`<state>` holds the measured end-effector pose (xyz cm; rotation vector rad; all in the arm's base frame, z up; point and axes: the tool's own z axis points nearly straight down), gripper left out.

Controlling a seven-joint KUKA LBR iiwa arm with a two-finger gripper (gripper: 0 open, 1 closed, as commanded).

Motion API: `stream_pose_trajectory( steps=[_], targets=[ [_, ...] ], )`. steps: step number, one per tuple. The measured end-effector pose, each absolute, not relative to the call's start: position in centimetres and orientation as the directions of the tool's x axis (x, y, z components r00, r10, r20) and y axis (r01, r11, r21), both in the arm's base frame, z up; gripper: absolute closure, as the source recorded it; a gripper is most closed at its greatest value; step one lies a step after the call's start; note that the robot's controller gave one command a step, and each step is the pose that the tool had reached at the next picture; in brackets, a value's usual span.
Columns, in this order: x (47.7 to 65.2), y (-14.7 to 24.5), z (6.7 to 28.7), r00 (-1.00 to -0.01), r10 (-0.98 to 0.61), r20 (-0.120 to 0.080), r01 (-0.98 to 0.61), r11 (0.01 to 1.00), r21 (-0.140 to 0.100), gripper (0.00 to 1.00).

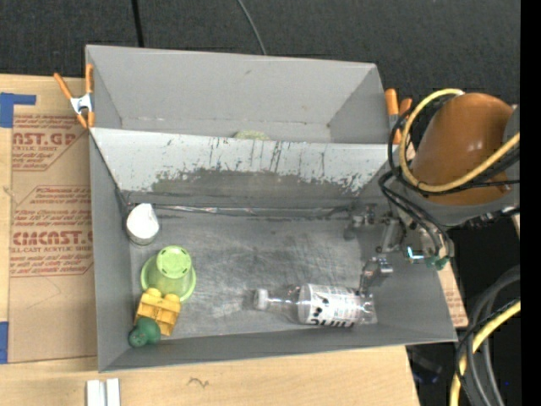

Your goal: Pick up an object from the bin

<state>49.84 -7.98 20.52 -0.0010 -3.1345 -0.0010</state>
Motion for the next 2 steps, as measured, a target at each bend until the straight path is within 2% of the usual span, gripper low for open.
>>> stream_pose_trajectory(
  steps=[1, 2],
  targets=[
    [50.0, -7.9, 20.9, -1.0, -0.001, -0.001, -0.001, 1.0, 0.0, 0.0],
    [49.1, -1.9, 12.7, -1.0, 0.008, -0.005, 0.008, 1.0, 0.001, 0.0]
  ],
)
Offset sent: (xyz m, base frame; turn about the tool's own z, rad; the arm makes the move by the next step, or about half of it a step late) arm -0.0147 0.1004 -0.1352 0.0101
